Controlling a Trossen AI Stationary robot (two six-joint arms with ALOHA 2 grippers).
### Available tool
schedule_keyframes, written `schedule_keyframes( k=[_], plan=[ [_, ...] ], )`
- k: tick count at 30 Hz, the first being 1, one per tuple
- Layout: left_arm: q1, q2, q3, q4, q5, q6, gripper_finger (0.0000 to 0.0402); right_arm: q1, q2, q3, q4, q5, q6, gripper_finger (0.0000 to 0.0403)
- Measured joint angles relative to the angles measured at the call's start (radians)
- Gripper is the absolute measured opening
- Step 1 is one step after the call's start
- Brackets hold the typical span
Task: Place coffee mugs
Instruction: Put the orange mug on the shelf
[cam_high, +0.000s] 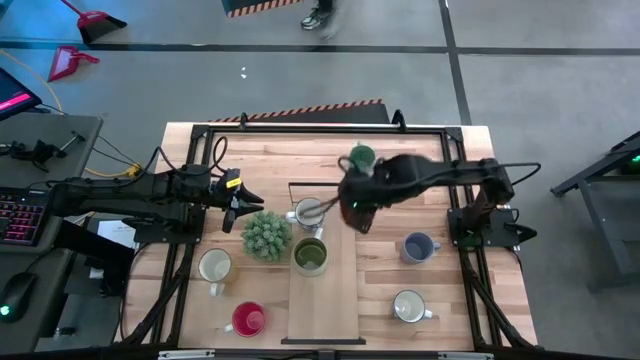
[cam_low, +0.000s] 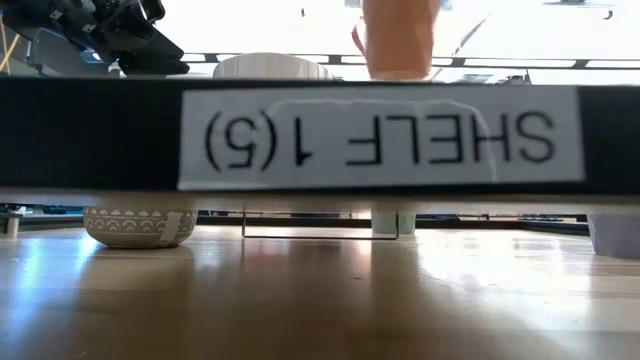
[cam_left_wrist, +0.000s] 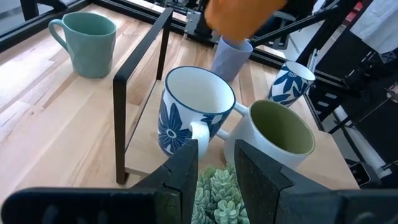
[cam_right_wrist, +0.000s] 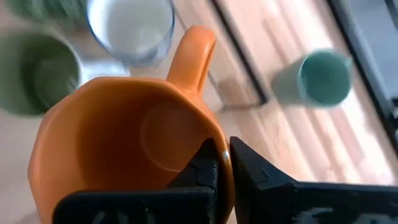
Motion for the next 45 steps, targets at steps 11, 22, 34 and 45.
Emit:
schedule_keyframes(
  k=[11, 22, 34, 45],
  plan=[
    [0.0, 0.0, 0.0, 0.0, 0.0, 0.0, 0.0093, -0.005, 0.0, -0.293, 0.269, -0.067, 0.041, 0.0],
    [0.0, 0.0, 0.0, -0.002, 0.008, 0.0, 0.0093, -0.045, 0.0, -0.396, 0.398, -0.09, 0.15, 0.0],
    [0.0, 0.0, 0.0, -0.002, 0.019, 0.0, 0.0093, -0.049, -0.001, -0.396, 0.378, -0.036, 0.342, 0.0],
    [0.0, 0.0, 0.0, -0.001, 0.019, 0.008, 0.0093, -0.035, 0.023, -0.396, 0.376, -0.027, 0.395, 0.0]
  ],
)
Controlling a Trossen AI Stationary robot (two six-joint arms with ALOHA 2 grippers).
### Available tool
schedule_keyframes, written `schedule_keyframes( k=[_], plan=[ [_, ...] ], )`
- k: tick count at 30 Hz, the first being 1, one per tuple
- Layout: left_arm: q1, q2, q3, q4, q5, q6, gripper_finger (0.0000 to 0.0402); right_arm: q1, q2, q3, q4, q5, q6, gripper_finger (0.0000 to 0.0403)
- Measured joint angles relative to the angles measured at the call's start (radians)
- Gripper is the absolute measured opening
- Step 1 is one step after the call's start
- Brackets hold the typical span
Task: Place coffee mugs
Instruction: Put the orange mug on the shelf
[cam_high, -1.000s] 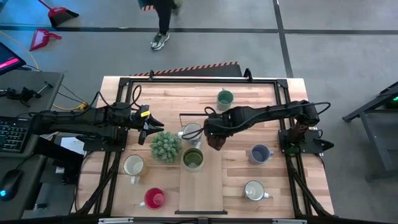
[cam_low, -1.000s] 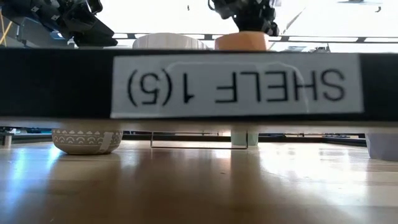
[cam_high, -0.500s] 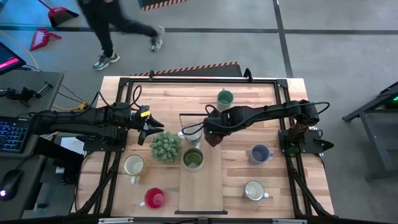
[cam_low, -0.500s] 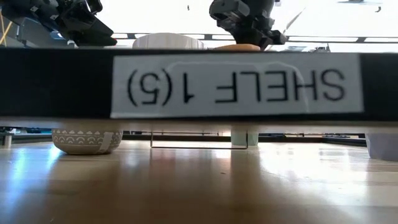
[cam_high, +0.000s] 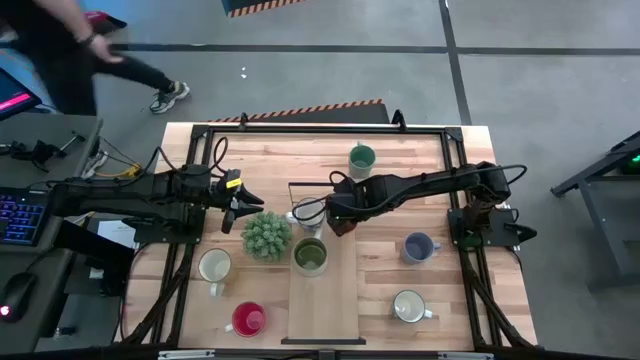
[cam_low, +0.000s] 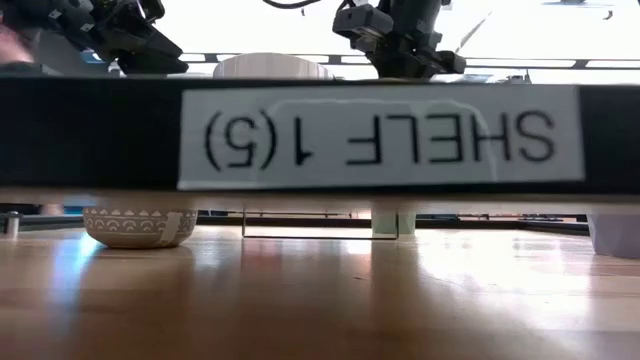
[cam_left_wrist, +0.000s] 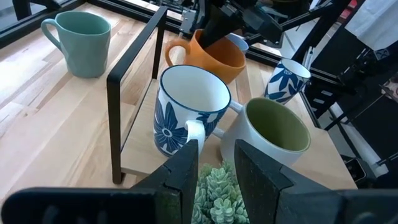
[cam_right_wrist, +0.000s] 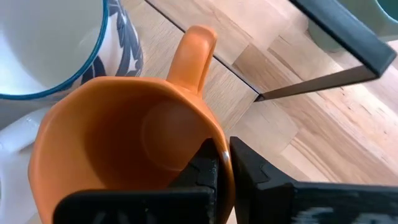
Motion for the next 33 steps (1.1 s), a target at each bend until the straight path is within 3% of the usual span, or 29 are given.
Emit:
schedule_keyframes(
  k=[33],
  plan=[
    [0.0, 0.0, 0.0, 0.003, 0.0, 0.001, 0.0093, 0.016, 0.0, -0.075, 0.066, 0.012, 0.09, 0.0]
  ],
)
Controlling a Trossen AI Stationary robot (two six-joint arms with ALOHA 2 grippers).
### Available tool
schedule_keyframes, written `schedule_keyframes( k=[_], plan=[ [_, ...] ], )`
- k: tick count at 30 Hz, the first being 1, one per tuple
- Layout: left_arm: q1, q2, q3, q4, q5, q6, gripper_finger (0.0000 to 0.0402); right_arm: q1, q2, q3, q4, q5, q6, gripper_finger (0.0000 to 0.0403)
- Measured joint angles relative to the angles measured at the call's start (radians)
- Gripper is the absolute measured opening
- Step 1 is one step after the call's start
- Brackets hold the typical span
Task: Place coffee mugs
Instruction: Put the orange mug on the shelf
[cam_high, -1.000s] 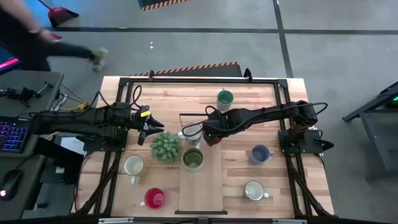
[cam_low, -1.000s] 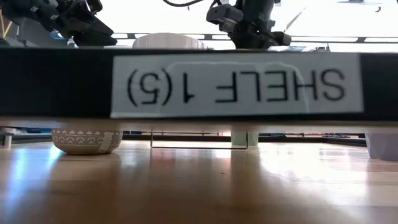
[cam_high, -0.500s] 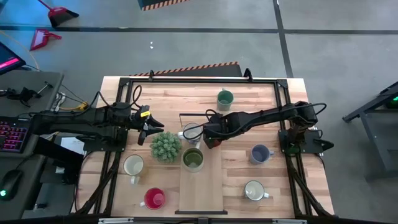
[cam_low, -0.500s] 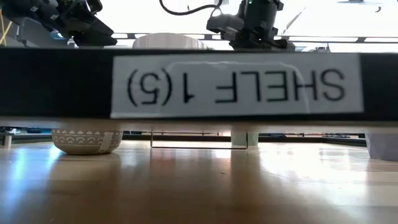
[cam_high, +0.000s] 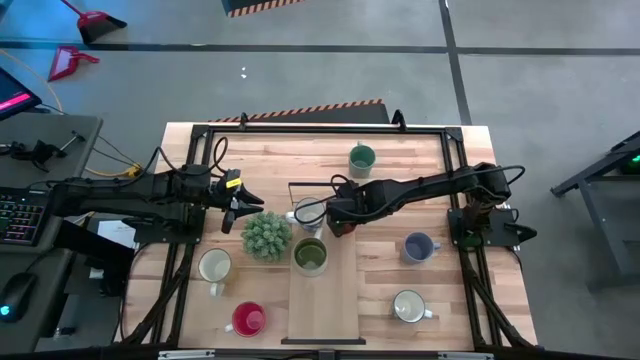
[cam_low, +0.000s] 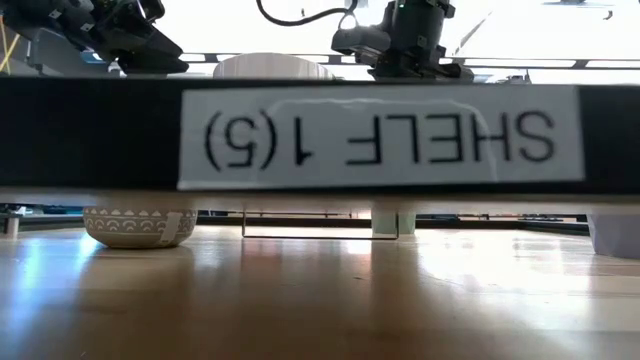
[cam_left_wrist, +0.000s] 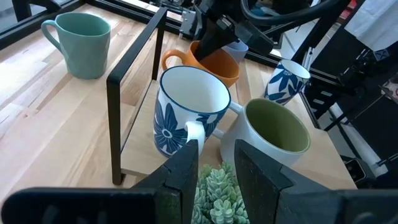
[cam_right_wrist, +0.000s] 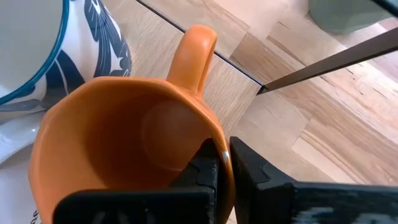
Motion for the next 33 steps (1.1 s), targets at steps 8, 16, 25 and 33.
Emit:
schedule_keyframes(
  k=[8, 16, 25, 33],
  plan=[
    [0.0, 0.0, 0.0, 0.0, 0.0, 0.0, 0.0093, 0.0, 0.0, 0.0, 0.0, 0.015, -0.006, 0.0],
    [0.0, 0.0, 0.0, 0.0, 0.0, 0.0, 0.0093, 0.0, 0.0, 0.0, 0.004, 0.013, -0.013, 0.0016],
    [0.0, 0.0, 0.0, 0.0, 0.0, 0.0, 0.0093, 0.0, -0.004, 0.0, 0.027, 0.021, -0.008, 0.0072],
    [0.0, 0.0, 0.0, 0.0, 0.0, 0.0, 0.0093, 0.0, -0.005, 0.0, 0.025, 0.02, -0.008, 0.0076]
  ],
)
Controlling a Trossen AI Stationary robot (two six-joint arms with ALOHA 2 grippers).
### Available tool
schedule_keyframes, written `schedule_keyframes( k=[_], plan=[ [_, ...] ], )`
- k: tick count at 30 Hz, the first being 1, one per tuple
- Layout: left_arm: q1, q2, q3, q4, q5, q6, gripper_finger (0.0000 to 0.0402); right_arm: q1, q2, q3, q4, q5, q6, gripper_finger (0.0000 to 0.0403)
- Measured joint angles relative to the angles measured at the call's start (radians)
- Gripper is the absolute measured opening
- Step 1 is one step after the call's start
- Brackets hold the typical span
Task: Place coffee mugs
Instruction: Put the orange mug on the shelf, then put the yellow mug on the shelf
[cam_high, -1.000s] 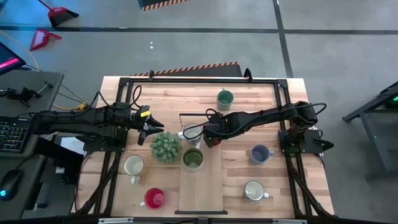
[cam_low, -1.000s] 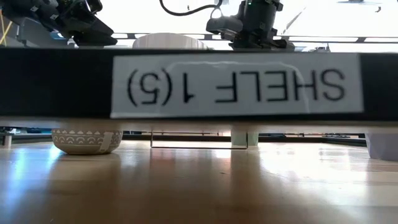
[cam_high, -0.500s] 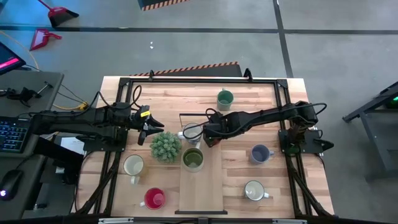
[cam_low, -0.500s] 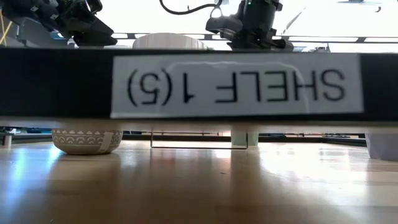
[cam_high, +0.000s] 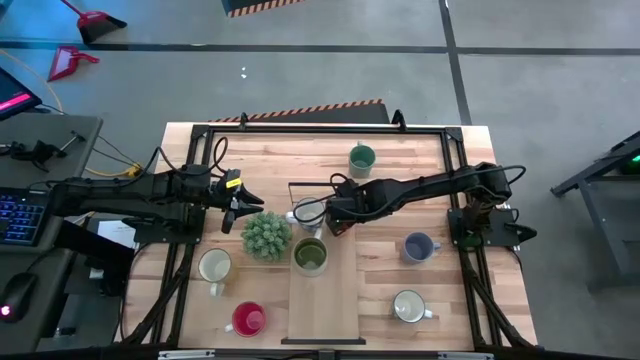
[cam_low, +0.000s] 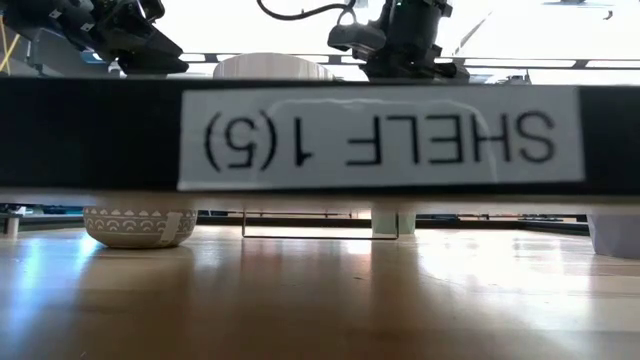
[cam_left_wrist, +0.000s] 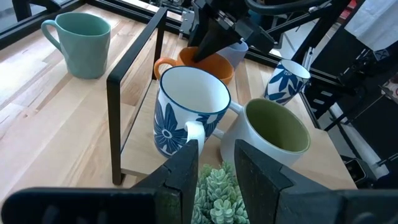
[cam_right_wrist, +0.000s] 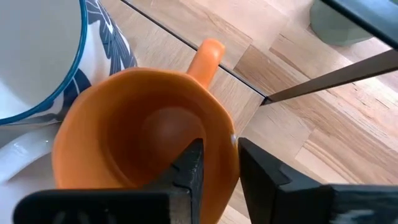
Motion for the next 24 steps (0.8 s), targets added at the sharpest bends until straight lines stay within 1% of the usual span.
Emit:
schedule_keyframes(
  k=[8, 12, 20, 22, 24],
  plan=[
    [0.0, 0.0, 0.0, 0.0, 0.0, 0.0, 0.0093, -0.006, -0.045, 0.002, -0.069, 0.002, 0.018, 0.0076],
    [0.0, 0.0, 0.0, -0.001, 0.0, 0.0, 0.0093, -0.006, -0.077, 0.002, -0.066, 0.012, 0.017, 0.0076],
    [0.0, 0.0, 0.0, -0.002, 0.0, 0.0, 0.0093, -0.006, -0.153, 0.002, -0.002, 0.018, -0.023, 0.0076],
    [0.0, 0.0, 0.0, -0.002, 0.0, 0.0, 0.0093, -0.006, -0.183, 0.002, 0.029, 0.036, -0.053, 0.0076],
    [0.0, 0.0, 0.0, -0.001, 0.0, 0.0, 0.0093, -0.005, -0.218, 0.002, 0.072, 0.077, -0.1, 0.0076]
  ],
)
